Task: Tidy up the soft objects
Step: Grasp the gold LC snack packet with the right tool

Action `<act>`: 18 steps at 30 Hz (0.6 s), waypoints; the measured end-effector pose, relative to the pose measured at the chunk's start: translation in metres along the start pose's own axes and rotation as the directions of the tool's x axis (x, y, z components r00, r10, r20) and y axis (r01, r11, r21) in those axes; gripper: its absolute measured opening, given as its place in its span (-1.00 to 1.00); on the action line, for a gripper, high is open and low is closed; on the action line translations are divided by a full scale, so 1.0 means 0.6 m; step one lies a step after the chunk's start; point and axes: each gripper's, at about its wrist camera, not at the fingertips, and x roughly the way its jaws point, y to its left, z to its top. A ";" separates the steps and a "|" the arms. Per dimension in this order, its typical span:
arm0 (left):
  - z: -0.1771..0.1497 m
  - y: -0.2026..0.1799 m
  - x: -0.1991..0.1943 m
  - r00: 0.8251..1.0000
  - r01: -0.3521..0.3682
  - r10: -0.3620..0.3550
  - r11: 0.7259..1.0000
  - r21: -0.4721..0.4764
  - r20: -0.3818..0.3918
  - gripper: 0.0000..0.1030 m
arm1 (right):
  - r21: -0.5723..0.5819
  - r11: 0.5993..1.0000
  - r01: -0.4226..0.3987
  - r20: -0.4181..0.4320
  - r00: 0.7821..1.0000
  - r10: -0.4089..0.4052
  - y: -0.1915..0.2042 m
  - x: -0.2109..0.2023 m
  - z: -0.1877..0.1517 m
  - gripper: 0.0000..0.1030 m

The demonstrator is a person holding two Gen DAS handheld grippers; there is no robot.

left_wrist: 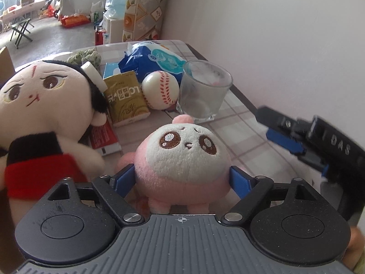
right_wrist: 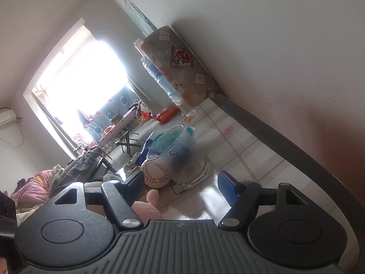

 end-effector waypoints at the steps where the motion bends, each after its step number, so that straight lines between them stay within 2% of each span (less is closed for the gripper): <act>1: -0.007 -0.005 -0.007 1.000 0.000 -0.001 1.000 0.013 0.003 0.68 | -0.011 1.000 -0.010 -0.011 1.000 0.010 0.006 -0.002 0.004 0.44; 5: -0.032 -0.017 -0.033 1.000 0.018 -0.018 0.999 0.041 0.014 0.67 | -0.077 0.997 -0.033 -0.074 0.997 0.027 0.034 -0.003 0.027 0.44; 7: -0.043 -0.020 -0.043 1.000 0.019 -0.020 0.998 0.052 0.022 0.67 | -0.101 0.994 -0.052 -0.119 0.992 0.040 0.048 0.002 0.039 0.38; 12: -0.067 -0.016 -0.060 0.999 0.002 -0.005 0.998 0.069 0.043 0.67 | -0.153 0.981 -0.118 -0.252 0.965 0.077 0.092 0.035 0.058 0.29; 18: -0.077 0.003 -0.066 0.996 -0.042 0.037 0.997 0.060 0.082 0.67 | -0.285 0.946 -0.154 -0.342 0.938 0.050 0.165 0.086 0.066 0.23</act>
